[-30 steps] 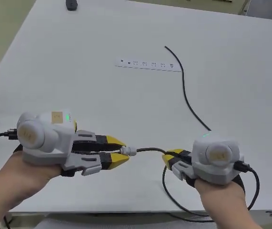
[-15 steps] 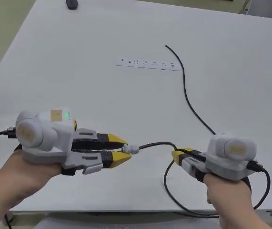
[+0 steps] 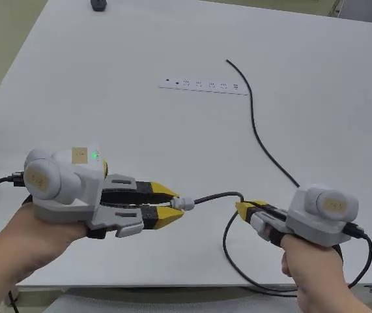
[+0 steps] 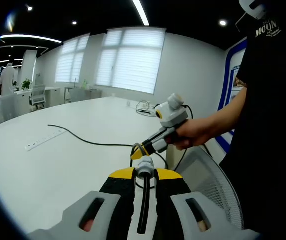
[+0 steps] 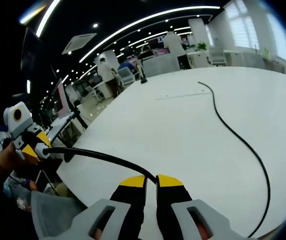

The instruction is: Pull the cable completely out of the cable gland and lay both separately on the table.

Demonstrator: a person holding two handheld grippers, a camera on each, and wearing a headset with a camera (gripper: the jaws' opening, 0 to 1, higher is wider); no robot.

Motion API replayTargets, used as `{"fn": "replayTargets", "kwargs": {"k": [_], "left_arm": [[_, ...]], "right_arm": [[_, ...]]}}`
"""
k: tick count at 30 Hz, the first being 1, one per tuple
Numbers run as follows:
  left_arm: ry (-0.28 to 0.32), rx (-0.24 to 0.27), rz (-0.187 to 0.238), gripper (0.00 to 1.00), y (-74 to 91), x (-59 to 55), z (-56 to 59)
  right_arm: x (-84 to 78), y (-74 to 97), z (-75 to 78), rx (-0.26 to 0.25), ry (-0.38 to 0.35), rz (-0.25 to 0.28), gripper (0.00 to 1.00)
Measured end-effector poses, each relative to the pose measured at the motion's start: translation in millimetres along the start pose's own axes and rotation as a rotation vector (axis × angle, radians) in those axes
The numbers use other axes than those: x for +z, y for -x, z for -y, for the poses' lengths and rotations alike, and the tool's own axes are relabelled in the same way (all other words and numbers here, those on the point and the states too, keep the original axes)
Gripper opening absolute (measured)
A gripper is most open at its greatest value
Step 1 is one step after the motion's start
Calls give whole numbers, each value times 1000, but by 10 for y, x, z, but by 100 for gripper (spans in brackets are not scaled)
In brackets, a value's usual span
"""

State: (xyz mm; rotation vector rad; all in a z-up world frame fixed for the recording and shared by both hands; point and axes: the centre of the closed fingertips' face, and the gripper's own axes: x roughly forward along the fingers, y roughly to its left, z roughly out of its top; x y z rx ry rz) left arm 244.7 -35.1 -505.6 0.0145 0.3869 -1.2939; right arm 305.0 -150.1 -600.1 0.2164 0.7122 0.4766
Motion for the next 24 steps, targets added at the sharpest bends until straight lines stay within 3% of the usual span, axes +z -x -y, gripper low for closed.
{"fn": "replayTargets", "kwargs": {"k": [7,9,15,16,17,19,22,24], "left_arm": [[6,4,9,15,-12,19,-3],[9,4,11,15,-11,24,-6],[27,17,20,15,12,56,-53],[34,17,22,15,16,60,-58],[35,20,24,15,20,63,-63],[38,24,21,15,22,57,-68],[38,24,14,15,15,40,-70],[37,23,10,15,3,33,-67]], "right_arm": [[20,35,-44,24,50,2,2],[-7,42,-39,20,101,-24,1],[58,104,-131,31,207,-20,6],[111,120,-178,41,258,-7,7],[165,156,-252,39,369,-8,10],[226,198,-411,59,515,-8,13],[308,248,-772,122,796,1,14],[342,262,-989,162,904,14,14]]}}
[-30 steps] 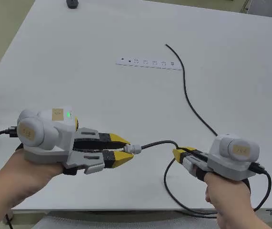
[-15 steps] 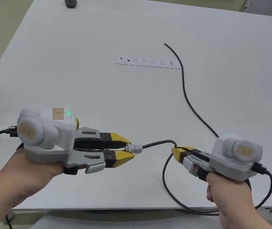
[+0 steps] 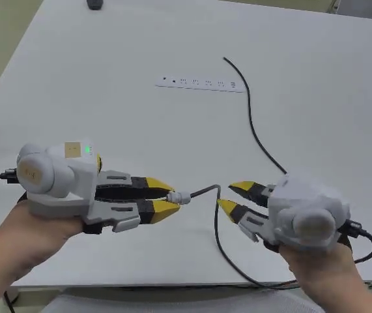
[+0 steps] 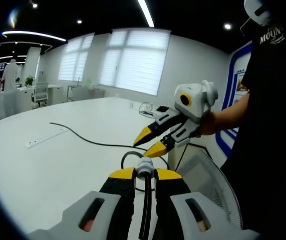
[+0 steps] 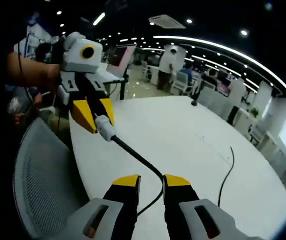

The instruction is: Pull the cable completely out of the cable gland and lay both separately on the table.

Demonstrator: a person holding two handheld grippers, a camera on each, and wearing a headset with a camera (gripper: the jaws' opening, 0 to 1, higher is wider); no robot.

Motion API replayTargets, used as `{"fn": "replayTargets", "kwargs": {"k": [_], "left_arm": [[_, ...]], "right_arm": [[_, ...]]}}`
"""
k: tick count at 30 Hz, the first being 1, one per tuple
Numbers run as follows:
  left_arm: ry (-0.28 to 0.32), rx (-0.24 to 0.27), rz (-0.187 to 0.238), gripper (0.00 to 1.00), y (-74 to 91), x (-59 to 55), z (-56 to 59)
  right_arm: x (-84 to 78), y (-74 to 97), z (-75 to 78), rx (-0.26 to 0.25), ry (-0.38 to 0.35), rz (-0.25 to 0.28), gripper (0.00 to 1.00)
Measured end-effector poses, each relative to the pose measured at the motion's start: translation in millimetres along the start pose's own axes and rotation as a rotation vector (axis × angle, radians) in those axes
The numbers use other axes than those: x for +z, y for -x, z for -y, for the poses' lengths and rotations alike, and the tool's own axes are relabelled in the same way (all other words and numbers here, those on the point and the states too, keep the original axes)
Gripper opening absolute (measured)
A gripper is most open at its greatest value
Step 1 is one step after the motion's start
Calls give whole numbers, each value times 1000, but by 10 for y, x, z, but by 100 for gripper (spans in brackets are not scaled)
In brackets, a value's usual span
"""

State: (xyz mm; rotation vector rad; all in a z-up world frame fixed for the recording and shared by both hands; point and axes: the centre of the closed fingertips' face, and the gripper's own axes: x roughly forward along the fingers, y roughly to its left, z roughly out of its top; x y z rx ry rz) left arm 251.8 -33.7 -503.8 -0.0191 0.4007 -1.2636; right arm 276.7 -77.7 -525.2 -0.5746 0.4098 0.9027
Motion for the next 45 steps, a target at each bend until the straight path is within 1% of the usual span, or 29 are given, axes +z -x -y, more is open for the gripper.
{"fn": "replayTargets", "kwargs": {"k": [2,3,4,5,6,7,8,9,10,14,18,20,21,22,23,25,26,33,42,45], "left_arm": [[-1,0,-1,15,-12,1,4],[0,-1,-1,15,-16,2,7],[-1,-2,0,15,-23,5,12],[-2,-3,-1,15,-26,4,15],[-4,-5,-3,15,-31,1,19],[-4,-5,-4,15,-32,1,20],[-5,-5,-4,15,-34,0,19],[-4,-5,-3,15,-36,2,18],[-3,-4,-3,15,-37,0,17],[-6,-4,-7,15,-40,-12,24],[-4,-5,-2,15,-36,-5,23],[-4,-8,-8,15,-40,-16,26],[-6,-9,-9,15,-42,-18,30],[-9,-11,-10,15,-44,-18,35],[-7,-12,-9,15,-46,-16,38],[-7,-15,-10,15,-48,-16,41],[-9,-16,-10,15,-52,-15,43],[-15,-16,-6,15,-70,3,43],[-22,-19,-9,15,-55,0,43],[-23,-21,-9,15,-54,0,52]], "right_arm": [[123,-18,-67,15,79,5,15],[151,-31,-95,22,104,1,15],[180,-48,-129,32,147,-8,14],[190,-54,-143,35,161,-8,14],[197,-74,-170,45,202,-17,14],[174,-88,-209,61,234,-36,14],[178,-99,-229,68,263,-34,14],[170,-107,-263,78,268,-37,14],[181,-104,-266,73,272,-31,13],[237,-78,-237,55,292,-19,6],[237,-83,-255,60,312,-23,3],[230,-82,-268,63,337,-25,3],[222,-80,-275,67,367,-29,3],[224,-73,-279,66,381,-29,3],[222,-73,-274,65,377,-28,2],[208,-71,-267,71,343,-25,2],[204,-69,-261,73,313,-20,2],[163,-83,-258,71,274,-24,0],[24,-92,-172,55,217,-59,0],[-61,-96,-138,49,184,-78,0]]}}
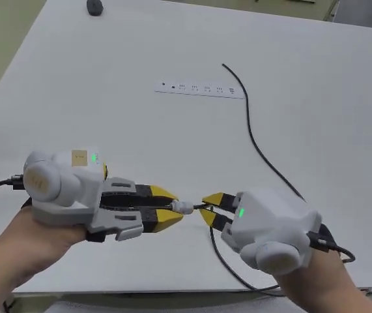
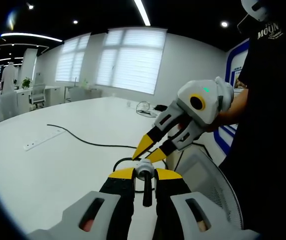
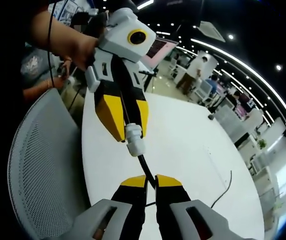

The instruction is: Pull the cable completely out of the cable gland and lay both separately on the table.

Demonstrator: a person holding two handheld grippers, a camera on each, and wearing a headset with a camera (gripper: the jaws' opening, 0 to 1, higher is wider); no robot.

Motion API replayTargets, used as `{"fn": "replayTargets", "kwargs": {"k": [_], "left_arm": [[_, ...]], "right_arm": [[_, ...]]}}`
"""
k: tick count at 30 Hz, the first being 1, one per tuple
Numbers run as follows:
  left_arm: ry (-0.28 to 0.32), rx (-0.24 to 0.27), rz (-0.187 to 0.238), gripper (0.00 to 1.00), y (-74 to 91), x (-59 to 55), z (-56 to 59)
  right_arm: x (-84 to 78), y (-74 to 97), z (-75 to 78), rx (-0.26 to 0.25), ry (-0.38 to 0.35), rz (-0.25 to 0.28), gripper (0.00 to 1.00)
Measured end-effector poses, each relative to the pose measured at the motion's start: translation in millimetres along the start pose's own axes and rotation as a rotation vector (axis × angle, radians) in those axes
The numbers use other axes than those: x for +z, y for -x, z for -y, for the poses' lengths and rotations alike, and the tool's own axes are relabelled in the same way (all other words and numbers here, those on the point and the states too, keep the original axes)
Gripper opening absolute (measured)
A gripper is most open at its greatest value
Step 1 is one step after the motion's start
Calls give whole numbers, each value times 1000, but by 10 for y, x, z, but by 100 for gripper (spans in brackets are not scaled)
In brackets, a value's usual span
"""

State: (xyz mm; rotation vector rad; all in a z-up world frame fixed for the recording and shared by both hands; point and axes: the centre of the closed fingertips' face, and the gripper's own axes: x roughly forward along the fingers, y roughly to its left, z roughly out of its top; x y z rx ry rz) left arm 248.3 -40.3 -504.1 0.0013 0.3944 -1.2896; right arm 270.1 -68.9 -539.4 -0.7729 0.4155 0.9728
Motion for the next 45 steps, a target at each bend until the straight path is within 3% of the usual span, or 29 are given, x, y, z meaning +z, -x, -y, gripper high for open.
{"fn": "replayTargets", "kwargs": {"k": [16,31,45], "left_arm": [[9,-5,8,15,3,-9,27],[8,-4,16,15,15,5,40],[16,3,27,15,44,8,24]], "right_arm": [[-412,26,114,-35,-104,-74,0],[-677,69,196,-56,-98,-109,0],[-758,97,245,-75,-66,-115,0]]}}
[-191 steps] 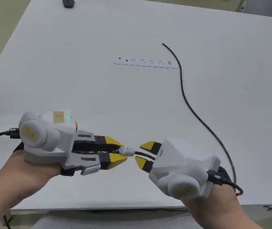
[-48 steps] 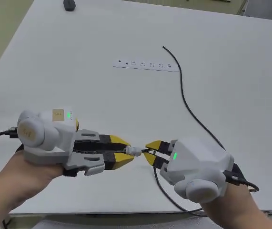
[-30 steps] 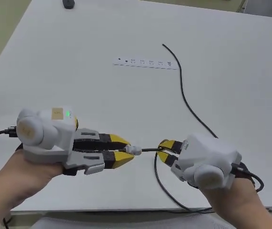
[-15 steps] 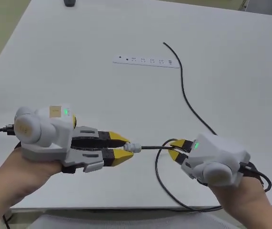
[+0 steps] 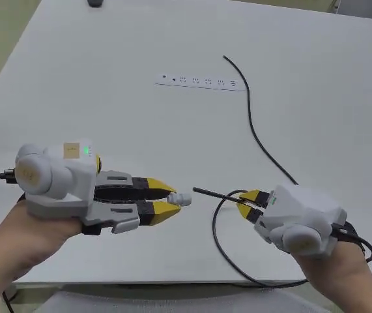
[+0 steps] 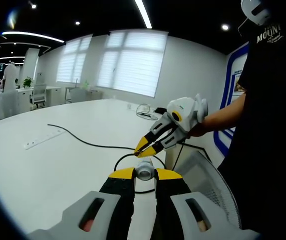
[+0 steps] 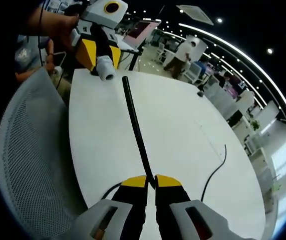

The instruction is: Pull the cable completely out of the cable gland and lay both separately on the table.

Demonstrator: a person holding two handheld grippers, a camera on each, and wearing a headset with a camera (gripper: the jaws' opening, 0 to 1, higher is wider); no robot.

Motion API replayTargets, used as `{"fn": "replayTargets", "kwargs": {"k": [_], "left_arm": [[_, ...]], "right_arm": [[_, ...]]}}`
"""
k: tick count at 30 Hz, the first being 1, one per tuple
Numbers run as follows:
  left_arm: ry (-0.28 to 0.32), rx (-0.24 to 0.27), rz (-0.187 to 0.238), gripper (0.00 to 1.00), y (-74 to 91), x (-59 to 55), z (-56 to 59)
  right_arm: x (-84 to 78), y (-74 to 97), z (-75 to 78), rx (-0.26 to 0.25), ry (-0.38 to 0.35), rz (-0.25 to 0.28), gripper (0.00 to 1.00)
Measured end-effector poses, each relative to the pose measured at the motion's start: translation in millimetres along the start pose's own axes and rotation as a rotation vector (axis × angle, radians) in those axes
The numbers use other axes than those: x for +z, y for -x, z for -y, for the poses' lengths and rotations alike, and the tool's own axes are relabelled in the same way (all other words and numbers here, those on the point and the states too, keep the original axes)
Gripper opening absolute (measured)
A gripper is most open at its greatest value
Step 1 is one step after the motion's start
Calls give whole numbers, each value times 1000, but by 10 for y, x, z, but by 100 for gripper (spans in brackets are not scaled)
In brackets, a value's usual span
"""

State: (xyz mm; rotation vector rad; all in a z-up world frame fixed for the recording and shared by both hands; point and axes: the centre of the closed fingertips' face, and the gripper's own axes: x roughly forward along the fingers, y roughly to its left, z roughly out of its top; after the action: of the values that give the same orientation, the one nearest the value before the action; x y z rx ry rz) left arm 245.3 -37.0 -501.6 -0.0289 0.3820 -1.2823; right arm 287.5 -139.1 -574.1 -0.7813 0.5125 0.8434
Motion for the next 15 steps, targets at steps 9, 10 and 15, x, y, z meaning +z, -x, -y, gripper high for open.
{"fn": "replayTargets", "kwargs": {"k": [9,10,15], "left_arm": [[-6,1,-13,15,-26,-54,8],[-8,4,-12,15,-25,-58,3],[-3,19,-12,15,-15,-125,-32]], "right_arm": [[192,-5,52,0,-11,39,0],[218,-7,63,0,-11,43,0],[412,-32,135,12,-13,73,0]]}}
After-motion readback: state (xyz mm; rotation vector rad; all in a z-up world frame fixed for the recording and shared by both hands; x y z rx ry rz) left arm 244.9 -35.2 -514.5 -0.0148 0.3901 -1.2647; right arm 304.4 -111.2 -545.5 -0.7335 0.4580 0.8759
